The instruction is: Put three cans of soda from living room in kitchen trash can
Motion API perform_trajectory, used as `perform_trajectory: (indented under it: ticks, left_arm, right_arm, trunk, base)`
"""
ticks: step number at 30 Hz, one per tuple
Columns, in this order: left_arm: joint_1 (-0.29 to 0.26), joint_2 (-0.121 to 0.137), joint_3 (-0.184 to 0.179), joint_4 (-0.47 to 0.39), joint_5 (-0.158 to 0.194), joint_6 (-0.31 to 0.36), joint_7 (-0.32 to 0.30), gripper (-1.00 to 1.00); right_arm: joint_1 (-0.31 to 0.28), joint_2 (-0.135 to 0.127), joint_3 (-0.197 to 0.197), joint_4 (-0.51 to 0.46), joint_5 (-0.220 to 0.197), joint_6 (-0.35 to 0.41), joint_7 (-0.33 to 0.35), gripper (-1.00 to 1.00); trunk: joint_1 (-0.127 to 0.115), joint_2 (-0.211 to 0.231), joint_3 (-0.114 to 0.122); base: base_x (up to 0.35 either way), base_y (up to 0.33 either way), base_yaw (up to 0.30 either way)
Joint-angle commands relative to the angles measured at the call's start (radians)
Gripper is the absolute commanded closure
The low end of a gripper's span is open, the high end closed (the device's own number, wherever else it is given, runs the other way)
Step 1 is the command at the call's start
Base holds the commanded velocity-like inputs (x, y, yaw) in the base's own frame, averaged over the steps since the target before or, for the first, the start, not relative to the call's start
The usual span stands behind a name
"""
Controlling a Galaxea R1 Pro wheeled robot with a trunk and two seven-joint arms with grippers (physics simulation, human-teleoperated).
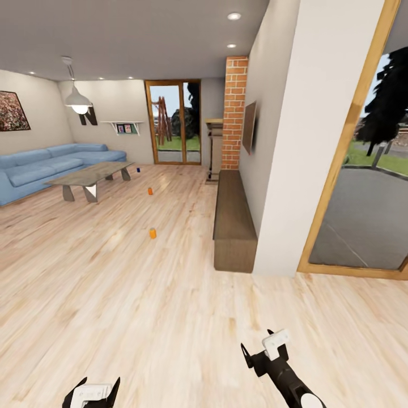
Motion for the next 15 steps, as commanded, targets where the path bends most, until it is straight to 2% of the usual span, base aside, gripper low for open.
perform_trajectory:
  ticks: [1,6,15]
  left_arm:
    - [0.000,0.000,0.000,0.000,0.000,0.000,0.000,-1.00]
    - [0.000,0.000,0.000,0.000,0.000,0.000,0.000,-1.00]
    - [0.000,0.000,0.001,0.001,-0.001,0.001,0.004,-1.00]
  right_arm:
    - [0.000,0.000,0.004,0.000,0.000,0.000,0.000,-1.00]
    - [0.000,0.000,0.014,0.000,0.000,0.001,0.000,-1.00]
    - [0.000,0.003,0.028,0.016,0.001,0.001,-0.002,-1.00]
  trunk:
    - [0.000,0.000,-0.001]
    - [0.000,0.000,-0.007]
    - [0.000,0.000,-0.020]
  base:
    - [0.230,-0.005,0.012]
    - [0.264,-0.064,0.006]
    - [0.290,-0.154,0.001]
